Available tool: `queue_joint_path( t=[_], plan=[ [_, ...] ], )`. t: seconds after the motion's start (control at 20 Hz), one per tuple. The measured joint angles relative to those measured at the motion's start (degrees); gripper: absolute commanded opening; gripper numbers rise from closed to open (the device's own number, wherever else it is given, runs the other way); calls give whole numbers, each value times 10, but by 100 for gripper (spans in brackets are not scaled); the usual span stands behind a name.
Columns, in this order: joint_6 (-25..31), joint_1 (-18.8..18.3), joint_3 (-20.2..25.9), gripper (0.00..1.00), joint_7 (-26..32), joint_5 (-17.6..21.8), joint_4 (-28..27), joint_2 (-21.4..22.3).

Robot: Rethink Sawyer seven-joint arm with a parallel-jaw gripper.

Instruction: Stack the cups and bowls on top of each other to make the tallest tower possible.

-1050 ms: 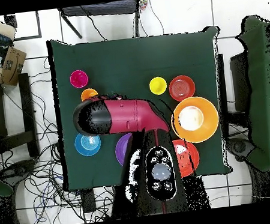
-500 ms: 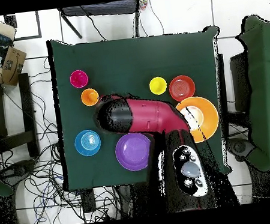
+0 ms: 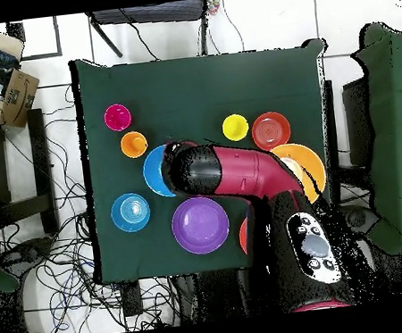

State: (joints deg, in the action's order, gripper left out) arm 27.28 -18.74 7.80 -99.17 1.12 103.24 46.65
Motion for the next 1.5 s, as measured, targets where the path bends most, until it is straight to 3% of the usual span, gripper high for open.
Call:
queue_joint_path(
  t=[0.75, 1.25, 1.4, 1.5],
  plan=[
    [0, 15, 10, 100, 0, 32, 0, 0],
    [0, 85, -6, 100, 0, 35, -6, -7],
    [0, 90, -5, 100, 0, 35, -6, -6],
    [0, 72, 6, 100, 0, 35, 0, -1]
  ],
)
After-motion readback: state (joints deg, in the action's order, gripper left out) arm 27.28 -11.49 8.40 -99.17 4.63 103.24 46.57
